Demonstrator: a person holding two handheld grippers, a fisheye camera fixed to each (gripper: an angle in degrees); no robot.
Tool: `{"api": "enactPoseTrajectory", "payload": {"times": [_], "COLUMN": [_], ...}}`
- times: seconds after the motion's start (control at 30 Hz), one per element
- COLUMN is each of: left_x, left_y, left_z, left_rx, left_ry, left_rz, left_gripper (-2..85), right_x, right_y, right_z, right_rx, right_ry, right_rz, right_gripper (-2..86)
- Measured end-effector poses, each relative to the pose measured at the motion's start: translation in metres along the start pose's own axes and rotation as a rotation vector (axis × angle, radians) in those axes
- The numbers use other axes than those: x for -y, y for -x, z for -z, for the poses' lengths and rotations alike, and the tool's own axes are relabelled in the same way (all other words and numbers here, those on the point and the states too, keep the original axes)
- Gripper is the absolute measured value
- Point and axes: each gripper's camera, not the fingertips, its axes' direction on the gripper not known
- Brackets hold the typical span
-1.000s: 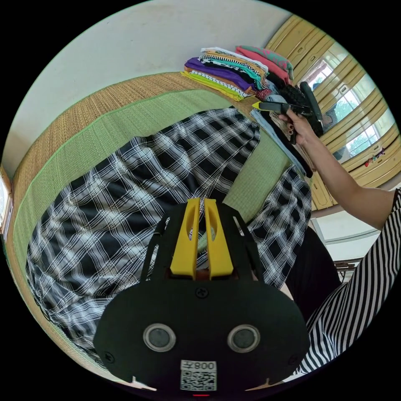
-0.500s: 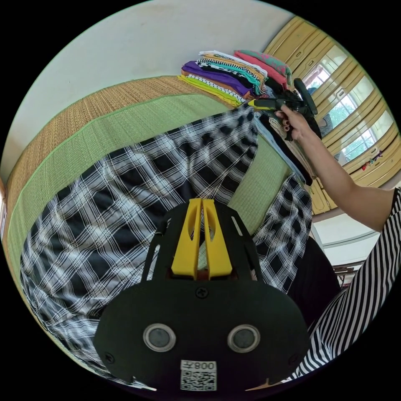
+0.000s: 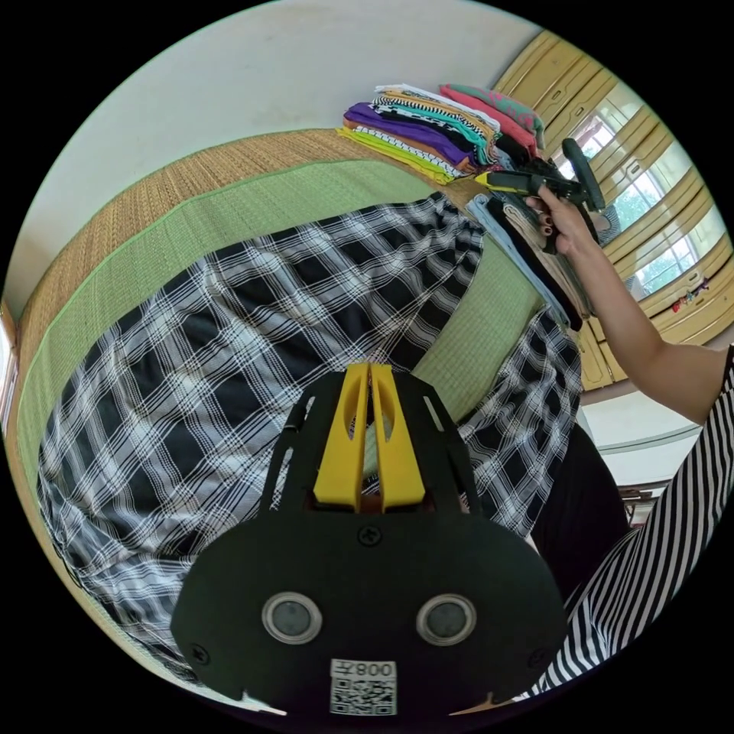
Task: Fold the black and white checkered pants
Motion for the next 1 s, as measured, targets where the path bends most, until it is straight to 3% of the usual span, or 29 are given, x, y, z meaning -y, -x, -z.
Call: {"api": "enactPoseTrajectory", "payload": {"times": [0.23,0.53,0.7,0.83,1.0], "left_x": [-0.004,-0.007,-0.017,-0.036,-0.060], "left_y": [0.006,0.021,0.026,0.008,0.005], "left_z": [-0.012,-0.014,-0.010,-0.009,-0.034], "left_rx": [0.042,0.058,-0.036,-0.095,-0.097], "left_ry": [0.021,0.017,-0.009,0.017,0.106], "left_rz": [0.040,0.094,0.107,0.006,0.039], "left_gripper": [0.1,0.1,0.2,0.2,0.1], "right_x": [-0.025,-0.036,-0.045,-0.084,-0.146], "right_y": [0.008,-0.031,-0.034,-0.023,-0.023], "right_z": [-0.061,-0.052,-0.035,0.005,0.013], "right_rx": [-0.059,0.034,0.014,0.040,0.094], "right_ry": [0.286,0.248,0.220,0.191,0.255], "right_rz": [0.089,-0.017,-0.023,0.037,-0.001], "right_gripper": [0.5,0.1,0.1,0.1,0.1]}}
